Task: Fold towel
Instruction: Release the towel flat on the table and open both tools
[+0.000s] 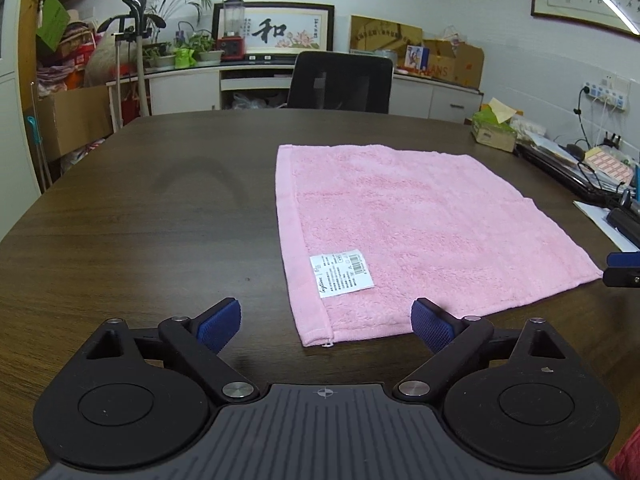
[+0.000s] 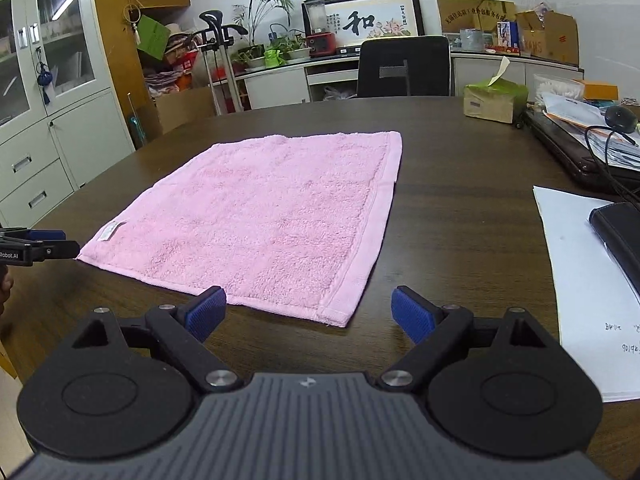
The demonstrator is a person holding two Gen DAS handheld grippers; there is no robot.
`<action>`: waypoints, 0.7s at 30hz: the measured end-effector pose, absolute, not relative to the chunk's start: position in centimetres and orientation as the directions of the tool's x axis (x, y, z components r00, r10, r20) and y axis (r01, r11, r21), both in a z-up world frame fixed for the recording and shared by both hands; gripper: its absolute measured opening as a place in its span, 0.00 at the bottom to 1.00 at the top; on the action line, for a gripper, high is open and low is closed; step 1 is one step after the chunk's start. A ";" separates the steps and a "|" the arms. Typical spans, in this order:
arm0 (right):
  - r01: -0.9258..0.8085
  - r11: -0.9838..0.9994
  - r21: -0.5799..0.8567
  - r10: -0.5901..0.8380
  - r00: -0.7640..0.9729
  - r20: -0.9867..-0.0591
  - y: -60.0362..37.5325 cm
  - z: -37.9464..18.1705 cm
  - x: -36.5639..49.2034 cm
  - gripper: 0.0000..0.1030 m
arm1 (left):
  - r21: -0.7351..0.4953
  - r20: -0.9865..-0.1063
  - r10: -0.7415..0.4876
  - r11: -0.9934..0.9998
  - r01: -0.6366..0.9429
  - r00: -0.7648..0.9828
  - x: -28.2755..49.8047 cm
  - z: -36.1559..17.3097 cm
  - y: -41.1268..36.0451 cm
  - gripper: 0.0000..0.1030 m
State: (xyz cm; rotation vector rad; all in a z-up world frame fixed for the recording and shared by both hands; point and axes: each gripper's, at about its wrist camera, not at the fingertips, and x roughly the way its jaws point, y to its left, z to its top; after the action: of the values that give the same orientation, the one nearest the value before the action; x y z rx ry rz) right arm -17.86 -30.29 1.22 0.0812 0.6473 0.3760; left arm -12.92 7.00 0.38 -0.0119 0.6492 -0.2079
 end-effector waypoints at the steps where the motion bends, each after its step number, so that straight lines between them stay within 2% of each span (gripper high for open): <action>1: -0.313 0.932 0.181 0.359 0.733 -0.578 -30.2 1.2 -17.8 0.89 | -0.081 -0.603 -0.197 0.979 0.187 0.773 -12.8 0.3 7.0 0.91; 19: -0.335 0.940 0.062 0.297 0.720 -0.627 -28.2 0.8 -16.6 0.88 | -0.069 -0.630 -0.195 0.978 0.196 0.752 -12.1 -0.5 5.4 0.91; 21: -0.331 0.942 0.048 0.287 0.726 -0.625 -28.1 0.8 -16.6 0.80 | -0.061 -0.630 -0.191 0.978 0.197 0.753 -12.1 -0.5 5.2 0.91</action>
State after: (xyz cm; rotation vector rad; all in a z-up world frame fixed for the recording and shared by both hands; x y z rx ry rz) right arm -16.55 -28.12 0.78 -0.0680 0.6779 0.3408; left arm -12.07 5.22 -0.52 0.0099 0.6866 -0.2117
